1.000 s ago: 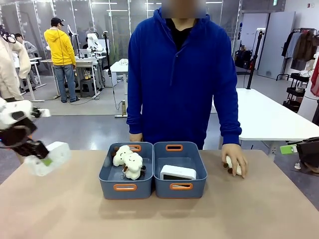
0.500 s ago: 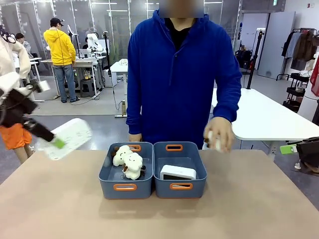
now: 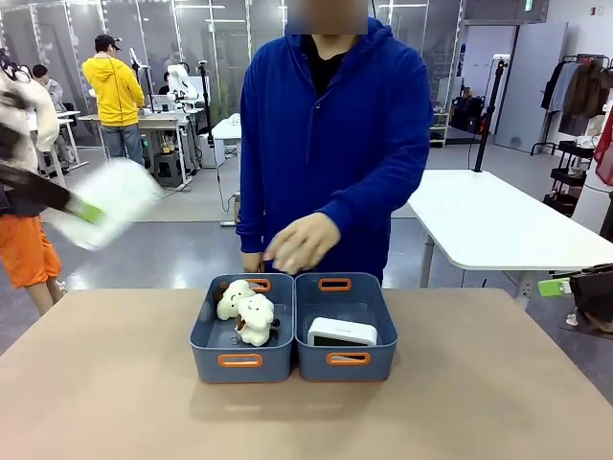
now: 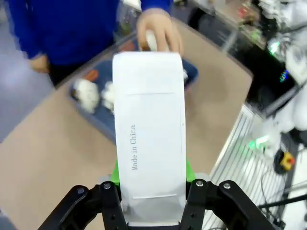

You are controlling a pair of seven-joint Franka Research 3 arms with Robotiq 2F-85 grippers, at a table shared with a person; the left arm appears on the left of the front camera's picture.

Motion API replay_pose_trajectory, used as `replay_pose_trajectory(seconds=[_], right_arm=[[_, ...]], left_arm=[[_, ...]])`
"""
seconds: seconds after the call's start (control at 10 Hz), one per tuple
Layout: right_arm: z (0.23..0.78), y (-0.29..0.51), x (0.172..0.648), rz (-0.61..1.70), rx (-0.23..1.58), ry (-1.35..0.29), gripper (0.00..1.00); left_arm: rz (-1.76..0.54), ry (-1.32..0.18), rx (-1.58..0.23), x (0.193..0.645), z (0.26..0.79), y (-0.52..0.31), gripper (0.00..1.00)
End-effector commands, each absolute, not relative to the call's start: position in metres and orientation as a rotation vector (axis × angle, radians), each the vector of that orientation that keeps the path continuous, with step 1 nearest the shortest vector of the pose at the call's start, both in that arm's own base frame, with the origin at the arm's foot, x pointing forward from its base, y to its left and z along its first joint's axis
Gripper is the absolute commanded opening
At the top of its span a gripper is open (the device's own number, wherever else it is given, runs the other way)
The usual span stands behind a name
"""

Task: Sort the digital clocks into the basket.
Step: Pick up the Digital clock from the table and place it into the empty Plastic storage basket.

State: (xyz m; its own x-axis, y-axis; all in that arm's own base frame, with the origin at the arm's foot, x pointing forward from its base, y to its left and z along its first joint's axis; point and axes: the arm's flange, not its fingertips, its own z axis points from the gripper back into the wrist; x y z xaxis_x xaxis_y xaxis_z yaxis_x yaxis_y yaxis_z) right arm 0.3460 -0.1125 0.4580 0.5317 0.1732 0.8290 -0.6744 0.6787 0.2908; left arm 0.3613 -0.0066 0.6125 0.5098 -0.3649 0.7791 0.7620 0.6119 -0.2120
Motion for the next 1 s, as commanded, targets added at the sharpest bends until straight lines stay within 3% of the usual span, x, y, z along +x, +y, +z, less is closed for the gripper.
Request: replay_pose_trajectory(seconds=[0.0, 0.3, 0.9], right_arm=[[0.458, -0.113, 0.347, 0.550, 0.651, -0.874, 1.00], [0.458, -0.113, 0.347, 0.550, 0.651, -0.874, 1.00], [0.458, -0.113, 0.347, 0.550, 0.651, -0.874, 1.00]], left_arm=[[-0.569, -1.006, -0.630, 0.298, 0.627, 0.084, 0.14], [-0.467, -1.084, -0.609, 0.287, 0.620, 0.108, 0.14], [-0.591, -0.932, -0.548, 0.329, 0.646, 0.068, 0.14]])
